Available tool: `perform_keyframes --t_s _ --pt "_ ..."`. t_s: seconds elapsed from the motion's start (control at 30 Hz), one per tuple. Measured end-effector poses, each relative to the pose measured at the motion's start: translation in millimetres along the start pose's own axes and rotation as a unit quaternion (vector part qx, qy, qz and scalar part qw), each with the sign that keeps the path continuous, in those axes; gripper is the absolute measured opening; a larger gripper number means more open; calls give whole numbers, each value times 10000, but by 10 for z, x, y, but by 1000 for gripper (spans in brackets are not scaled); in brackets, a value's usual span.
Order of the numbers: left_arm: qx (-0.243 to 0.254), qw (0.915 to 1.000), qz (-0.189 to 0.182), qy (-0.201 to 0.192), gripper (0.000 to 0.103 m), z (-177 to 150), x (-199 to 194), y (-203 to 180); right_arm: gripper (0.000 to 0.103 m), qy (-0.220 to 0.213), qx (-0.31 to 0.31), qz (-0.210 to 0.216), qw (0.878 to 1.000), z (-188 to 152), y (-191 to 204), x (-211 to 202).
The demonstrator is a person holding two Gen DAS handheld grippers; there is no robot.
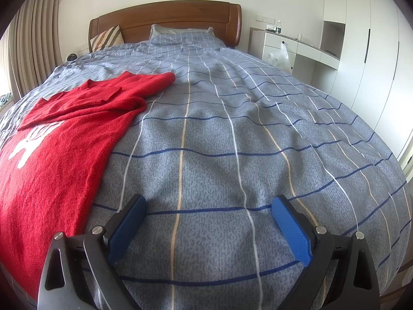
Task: Fold small clothes
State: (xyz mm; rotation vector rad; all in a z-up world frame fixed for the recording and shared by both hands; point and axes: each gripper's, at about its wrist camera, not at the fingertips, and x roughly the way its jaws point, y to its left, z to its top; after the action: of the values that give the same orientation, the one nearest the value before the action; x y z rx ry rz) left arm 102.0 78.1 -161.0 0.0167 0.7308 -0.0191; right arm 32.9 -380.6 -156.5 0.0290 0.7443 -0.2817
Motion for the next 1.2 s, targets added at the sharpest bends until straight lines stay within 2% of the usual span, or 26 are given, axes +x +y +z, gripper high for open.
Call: perform_keyframes --t_s 0.23,0.33,0.37,0.43,0.5,0.57,0.67,0.7,0.73,0.8,0.87,0.93,0.97,1.0,1.03,1.07,1.13,1.2 --pt "28 10000 2 20 103 10 -29 9 97 -26 1 1 10000 12 -3 -35" --pt "82 9998 -68 171 102 87 -221 86 97 -337 -81 261 9991 111 23 -335" --pt "25 9995 -254 161 102 87 -343 143 97 -429 -149 432 9980 140 43 -487" --pt "-76 9959 -865 260 102 31 -551 243 97 -407 -344 856 9949 172 92 -764" --pt "-69 9900 -1277 598 102 -79 -631 240 97 -163 -505 1320 9898 150 143 -971" --pt "-64 9828 -1559 983 102 -197 -612 169 97 328 -485 1810 9817 82 209 -1055" --pt "-247 9728 -1905 1297 101 -291 -549 37 97 1116 -219 2566 9598 -77 355 -1028" --pt "-240 9707 -1963 1365 99 -318 -523 -28 96 1293 -174 2699 9540 -132 413 -998" --pt "-192 9696 -1966 1443 92 -344 -498 -90 95 1431 -136 2785 9496 -181 472 -960" --pt "-48 9683 -1884 1642 76 -409 -461 -205 81 1730 -58 2859 9425 -282 585 -835" --pt "-3 9669 -1864 1742 69 -457 -471 -251 73 2113 92 2849 9349 -397 668 -662" --pt "-96 9646 -1886 1841 55 -484 -479 -234 66 2476 284 2826 9263 -533 730 -476" --pt "-165 9632 -1868 1925 50 -497 -466 -210 53 2588 391 2847 9222 -601 745 -401" --pt "-244 9613 -1840 2035 37 -504 -427 -169 30 2665 491 2872 9188 -661 749 -342" --pt "-344 9581 -1867 2146 17 -527 -402 -136 14 2727 576 2848 9172 -706 737 -300" --pt "-473 9526 -1962 2278 4 -550 -373 -102 5 2750 698 2834 9161 -729 705 -282" --pt "-721 9457 -2153 2324 3 -562 -382 -31 5 2632 942 2964 9132 -715 611 -346" --pt "-879 9416 -2379 2217 2 -528 -464 18 5 2359 932 3022 9189 -632 540 -512"
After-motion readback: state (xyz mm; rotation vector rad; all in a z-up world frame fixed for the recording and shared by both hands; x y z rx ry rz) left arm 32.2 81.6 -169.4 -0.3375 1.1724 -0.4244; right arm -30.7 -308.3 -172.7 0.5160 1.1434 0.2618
